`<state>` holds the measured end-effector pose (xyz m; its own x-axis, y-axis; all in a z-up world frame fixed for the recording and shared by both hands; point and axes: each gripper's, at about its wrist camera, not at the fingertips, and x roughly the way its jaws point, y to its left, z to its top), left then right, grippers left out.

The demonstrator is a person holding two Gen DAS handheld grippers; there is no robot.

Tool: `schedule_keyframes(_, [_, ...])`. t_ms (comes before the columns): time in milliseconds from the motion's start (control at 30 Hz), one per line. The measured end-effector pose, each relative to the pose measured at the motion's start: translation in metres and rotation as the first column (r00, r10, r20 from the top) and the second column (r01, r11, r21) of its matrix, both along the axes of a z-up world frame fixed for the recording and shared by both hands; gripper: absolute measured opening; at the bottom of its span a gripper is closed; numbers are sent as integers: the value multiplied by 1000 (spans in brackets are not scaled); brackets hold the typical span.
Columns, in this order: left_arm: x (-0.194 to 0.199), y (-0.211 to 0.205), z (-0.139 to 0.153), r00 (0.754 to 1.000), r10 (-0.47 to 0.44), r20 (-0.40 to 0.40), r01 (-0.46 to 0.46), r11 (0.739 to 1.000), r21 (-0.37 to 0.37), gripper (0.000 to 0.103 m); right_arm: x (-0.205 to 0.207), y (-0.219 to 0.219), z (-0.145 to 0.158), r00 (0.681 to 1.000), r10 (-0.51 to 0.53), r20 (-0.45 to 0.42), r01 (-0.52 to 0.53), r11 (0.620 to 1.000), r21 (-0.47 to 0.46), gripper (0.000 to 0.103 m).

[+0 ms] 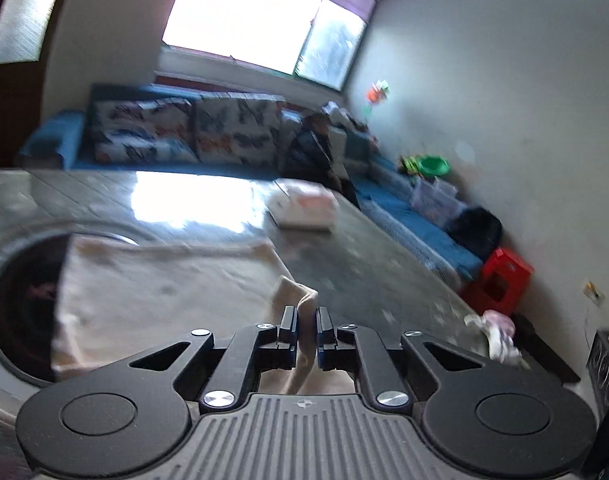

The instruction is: Fold clothes

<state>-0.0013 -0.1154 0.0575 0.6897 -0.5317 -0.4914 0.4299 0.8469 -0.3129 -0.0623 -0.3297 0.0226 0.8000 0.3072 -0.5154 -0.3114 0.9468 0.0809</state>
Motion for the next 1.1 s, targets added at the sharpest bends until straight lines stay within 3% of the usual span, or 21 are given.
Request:
schedule_keyframes(267, [-11,0,-25,995,-90,-39,92,994,54,24,2,-4,0,1000,-13,-10,13,1000,10,53])
schedule_keyframes(567, [-33,83,-36,997,53,-48,-46,989,141,25,24,24,-7,995,73,-62,-71,997,30,40])
schedule_keyframes(833, [-48,132,-62,979,163,-121,-141,975,171,25,34,48,-15,989,120,-82,-120,993,10,39])
schedule_keyframes(967, [-49,139,-52,981,166,-99,-146,972,182,25,35,50,-20,987,123,-108,-126,992,-23,39])
schedule_keyframes(1100, [-36,134,-33,988,144,-52,-135,981,139,25,33,53,-12,988,133,-82,-137,990,-38,39])
